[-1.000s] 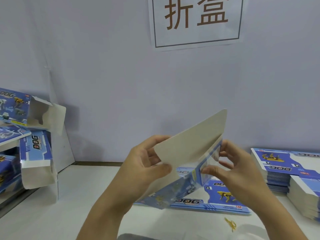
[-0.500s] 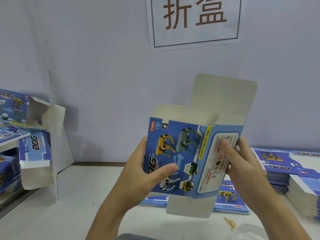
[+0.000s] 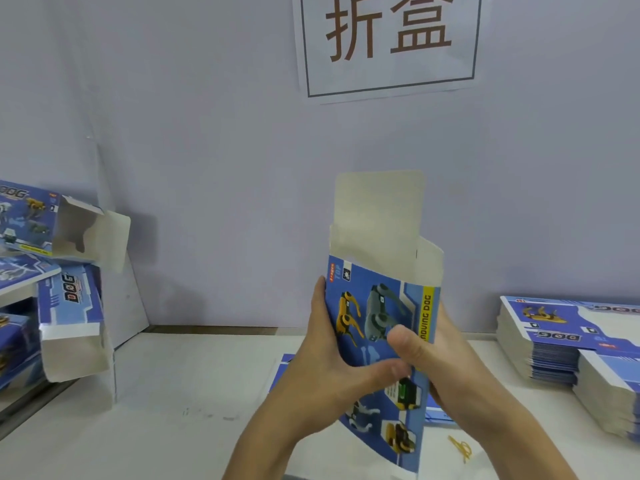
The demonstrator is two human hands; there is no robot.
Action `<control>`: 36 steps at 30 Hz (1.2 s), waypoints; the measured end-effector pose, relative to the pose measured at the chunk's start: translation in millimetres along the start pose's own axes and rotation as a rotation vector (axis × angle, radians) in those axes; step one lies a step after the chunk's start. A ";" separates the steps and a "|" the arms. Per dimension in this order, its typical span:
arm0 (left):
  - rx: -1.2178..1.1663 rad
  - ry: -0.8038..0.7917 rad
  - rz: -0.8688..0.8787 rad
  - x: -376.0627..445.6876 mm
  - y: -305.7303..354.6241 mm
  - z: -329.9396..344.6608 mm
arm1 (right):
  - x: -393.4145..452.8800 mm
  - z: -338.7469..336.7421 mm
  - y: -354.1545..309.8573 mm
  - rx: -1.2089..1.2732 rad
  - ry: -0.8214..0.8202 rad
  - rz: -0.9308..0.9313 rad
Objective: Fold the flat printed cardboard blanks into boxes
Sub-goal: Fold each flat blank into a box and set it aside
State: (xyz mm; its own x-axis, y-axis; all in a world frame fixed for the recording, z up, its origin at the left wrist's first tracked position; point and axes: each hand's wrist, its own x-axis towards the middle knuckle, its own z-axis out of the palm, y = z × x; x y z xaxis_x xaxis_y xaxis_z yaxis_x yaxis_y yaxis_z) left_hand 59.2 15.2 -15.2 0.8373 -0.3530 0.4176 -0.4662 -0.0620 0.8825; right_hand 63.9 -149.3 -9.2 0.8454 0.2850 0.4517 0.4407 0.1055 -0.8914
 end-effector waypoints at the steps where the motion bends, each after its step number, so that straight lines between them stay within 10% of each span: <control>1: 0.001 0.006 0.012 0.3 -0.7 0.8 | 0.5 1.8 -0.7 -0.011 0.043 -0.025; 9: -0.200 0.309 0.072 -2.5 11.8 -13.7 | 2.5 -9.3 -3.0 0.018 0.227 -0.151; 20: -0.132 0.438 0.177 1.0 9.5 1.5 | -1.8 -14.4 -1.5 0.086 0.098 -0.016; 31: -0.166 0.254 0.093 -5.0 28.6 -0.5 | 0.6 -2.1 -16.3 -0.085 0.382 -0.245; 36: -0.145 0.466 0.207 -3.2 43.4 5.4 | -1.3 11.5 -20.2 -0.083 0.335 -0.232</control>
State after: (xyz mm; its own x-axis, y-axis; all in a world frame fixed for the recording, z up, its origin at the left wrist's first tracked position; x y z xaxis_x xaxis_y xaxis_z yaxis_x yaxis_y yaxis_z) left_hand 34.8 8.6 20.6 0.7856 0.1102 0.6088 -0.6184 0.1062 0.7787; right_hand 50.4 -140.8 7.7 0.7663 -0.0640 0.6393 0.6422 0.0491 -0.7649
